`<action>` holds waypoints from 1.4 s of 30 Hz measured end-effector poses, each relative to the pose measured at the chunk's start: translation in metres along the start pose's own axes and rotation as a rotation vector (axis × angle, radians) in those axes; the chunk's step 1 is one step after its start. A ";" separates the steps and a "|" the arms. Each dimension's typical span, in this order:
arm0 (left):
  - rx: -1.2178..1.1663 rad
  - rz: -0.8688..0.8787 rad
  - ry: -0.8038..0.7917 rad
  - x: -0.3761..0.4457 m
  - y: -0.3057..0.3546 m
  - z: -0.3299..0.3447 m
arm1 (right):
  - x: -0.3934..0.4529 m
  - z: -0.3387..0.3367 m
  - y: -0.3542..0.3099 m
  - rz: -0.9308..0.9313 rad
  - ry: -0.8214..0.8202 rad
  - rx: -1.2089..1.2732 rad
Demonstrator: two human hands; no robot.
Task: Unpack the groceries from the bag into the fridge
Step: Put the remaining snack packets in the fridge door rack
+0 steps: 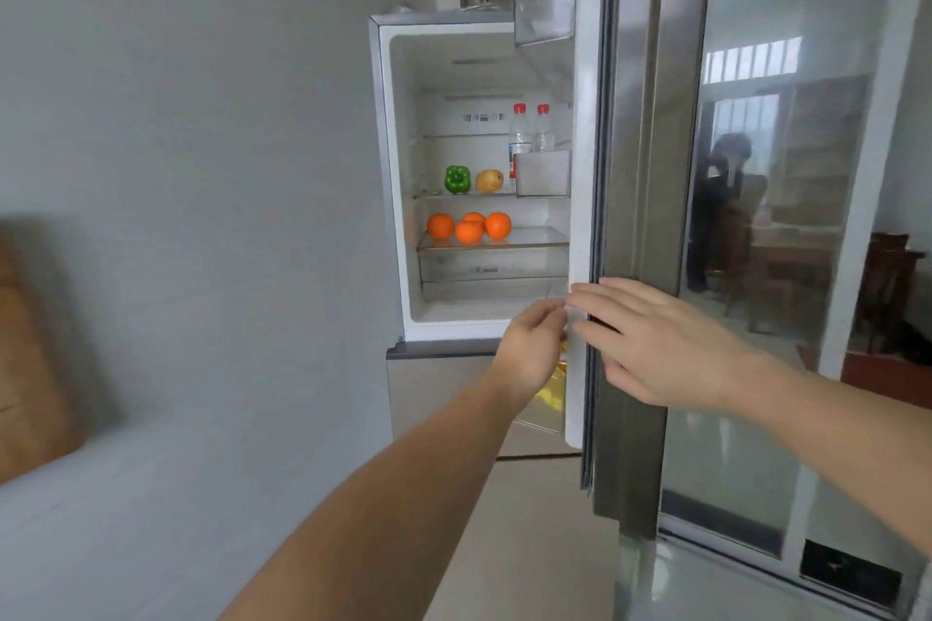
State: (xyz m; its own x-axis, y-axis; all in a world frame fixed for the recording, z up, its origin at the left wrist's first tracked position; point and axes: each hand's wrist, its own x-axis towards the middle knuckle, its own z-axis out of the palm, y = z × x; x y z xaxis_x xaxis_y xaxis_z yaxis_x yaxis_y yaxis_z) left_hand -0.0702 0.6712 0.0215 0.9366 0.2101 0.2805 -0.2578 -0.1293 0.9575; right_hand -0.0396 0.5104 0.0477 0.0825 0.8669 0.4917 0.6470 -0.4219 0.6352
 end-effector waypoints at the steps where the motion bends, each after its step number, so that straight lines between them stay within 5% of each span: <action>1: 0.017 0.005 0.021 -0.001 -0.002 -0.009 | 0.010 0.004 -0.005 -0.010 0.017 0.011; 17: 0.143 0.045 0.348 0.032 -0.036 -0.189 | 0.190 0.085 -0.051 -0.081 0.186 0.047; 29: 0.069 -0.023 0.239 0.086 -0.083 -0.245 | 0.273 0.157 -0.072 0.267 -0.159 0.109; 42: 0.186 -0.069 0.219 0.159 -0.095 -0.286 | 0.341 0.201 -0.054 0.421 -0.296 0.168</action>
State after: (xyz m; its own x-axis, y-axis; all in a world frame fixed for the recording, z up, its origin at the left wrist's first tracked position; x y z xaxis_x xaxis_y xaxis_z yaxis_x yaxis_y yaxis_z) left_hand 0.0353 0.9945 -0.0055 0.8718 0.4259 0.2420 -0.1280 -0.2788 0.9518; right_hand 0.1062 0.8822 0.0608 0.5552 0.6799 0.4791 0.6222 -0.7218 0.3032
